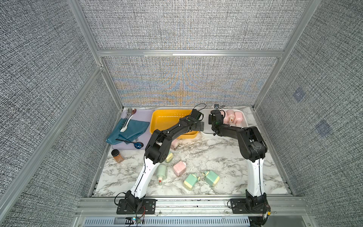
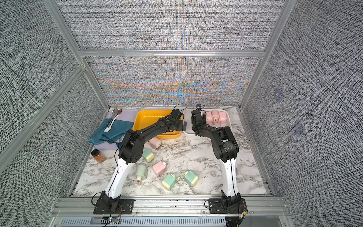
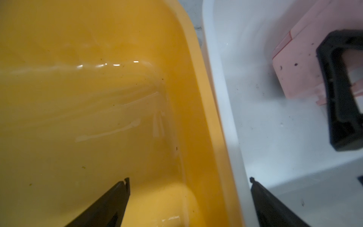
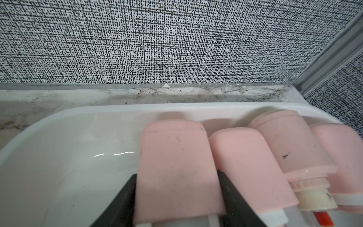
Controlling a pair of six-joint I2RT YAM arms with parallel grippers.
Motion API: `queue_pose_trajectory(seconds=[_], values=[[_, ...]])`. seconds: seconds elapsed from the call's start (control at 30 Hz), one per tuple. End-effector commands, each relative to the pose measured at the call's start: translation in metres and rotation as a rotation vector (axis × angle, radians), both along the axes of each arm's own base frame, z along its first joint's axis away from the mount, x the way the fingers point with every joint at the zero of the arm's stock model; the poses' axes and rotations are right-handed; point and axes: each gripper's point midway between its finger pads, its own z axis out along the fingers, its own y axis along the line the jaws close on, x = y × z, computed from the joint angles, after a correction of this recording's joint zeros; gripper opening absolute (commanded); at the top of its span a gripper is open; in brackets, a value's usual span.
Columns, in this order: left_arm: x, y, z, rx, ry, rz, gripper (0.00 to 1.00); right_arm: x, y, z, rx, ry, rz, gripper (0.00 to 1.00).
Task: Place the pencil sharpeners by color into the storage box
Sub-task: Place the pencil sharpener in the storage box.
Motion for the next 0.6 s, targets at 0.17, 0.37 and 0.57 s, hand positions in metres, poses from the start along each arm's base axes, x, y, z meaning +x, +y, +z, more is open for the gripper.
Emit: queue_pose_trajectory(seconds=[0.17,0.37,0.57], values=[[-0.002,0.009,-0.006,0.049,0.020,0.012,0.99,-0.001,-0.007,0.005,-0.001,-0.018,-0.036,0.74],[-0.001,0.012,-0.006,0.066,0.017,0.014,0.99,0.000,-0.007,0.004,-0.003,-0.013,-0.033,0.73],[0.000,0.012,-0.006,0.076,0.015,0.004,0.99,-0.005,0.005,0.014,-0.008,0.021,0.017,0.73]])
